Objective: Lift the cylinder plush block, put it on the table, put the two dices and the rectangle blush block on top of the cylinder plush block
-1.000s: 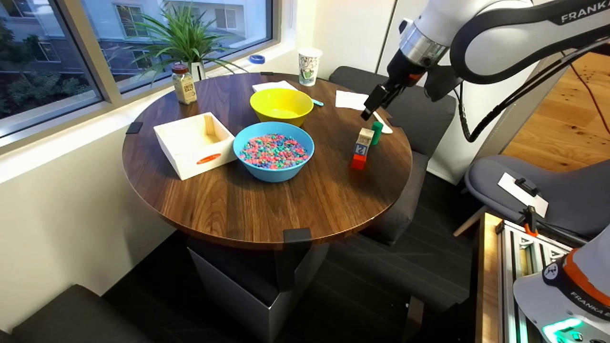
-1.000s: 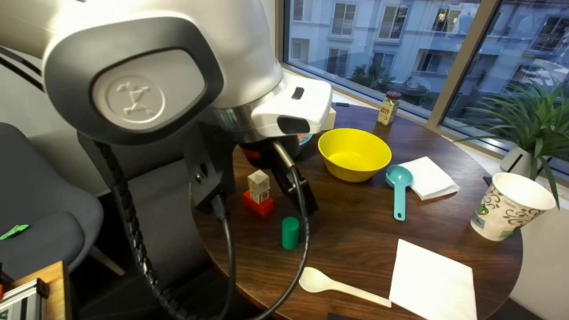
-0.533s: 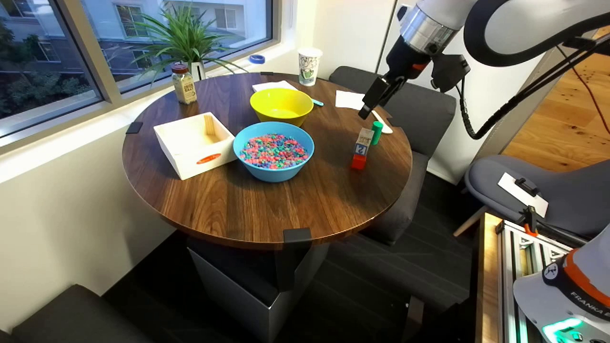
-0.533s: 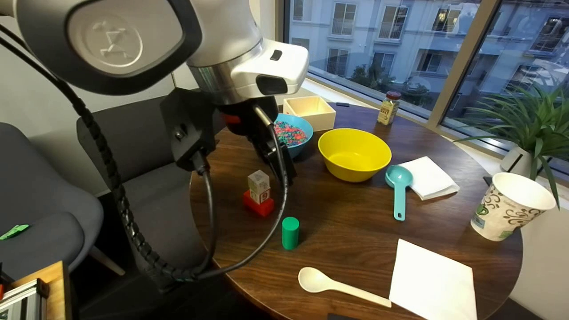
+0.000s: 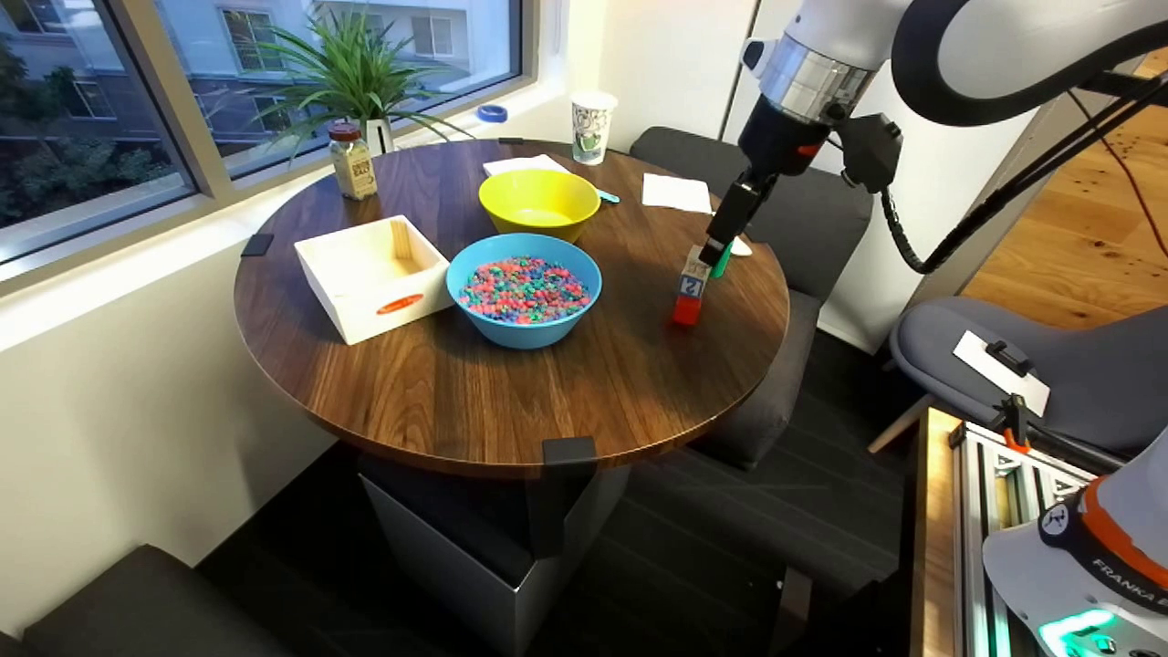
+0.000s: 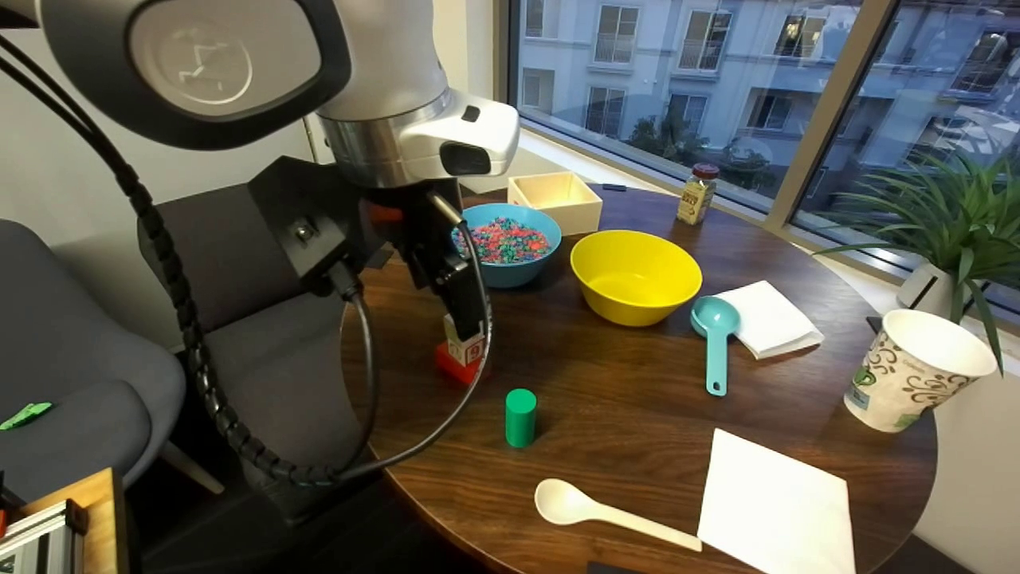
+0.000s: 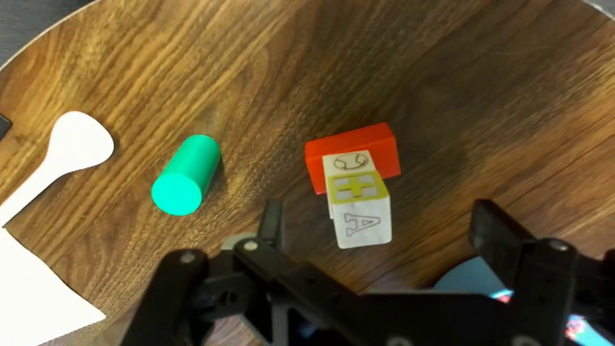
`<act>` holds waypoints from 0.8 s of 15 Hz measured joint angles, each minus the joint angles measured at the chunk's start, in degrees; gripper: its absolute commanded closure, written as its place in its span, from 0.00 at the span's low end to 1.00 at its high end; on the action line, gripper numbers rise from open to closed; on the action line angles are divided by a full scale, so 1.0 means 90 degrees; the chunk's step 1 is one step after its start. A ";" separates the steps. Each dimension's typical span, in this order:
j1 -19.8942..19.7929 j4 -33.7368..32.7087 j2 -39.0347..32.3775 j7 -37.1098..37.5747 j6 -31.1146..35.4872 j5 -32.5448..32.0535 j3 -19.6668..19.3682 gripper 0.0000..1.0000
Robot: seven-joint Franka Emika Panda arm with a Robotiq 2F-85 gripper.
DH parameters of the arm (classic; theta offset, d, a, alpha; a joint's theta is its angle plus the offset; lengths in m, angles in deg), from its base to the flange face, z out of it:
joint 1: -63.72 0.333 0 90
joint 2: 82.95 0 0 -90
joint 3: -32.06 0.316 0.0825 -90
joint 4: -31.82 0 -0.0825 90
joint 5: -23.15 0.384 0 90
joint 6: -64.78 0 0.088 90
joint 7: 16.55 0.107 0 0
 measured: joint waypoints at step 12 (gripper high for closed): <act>0.0003 0.0165 -0.0179 -0.0649 0.0565 -0.0018 -0.0001 0.45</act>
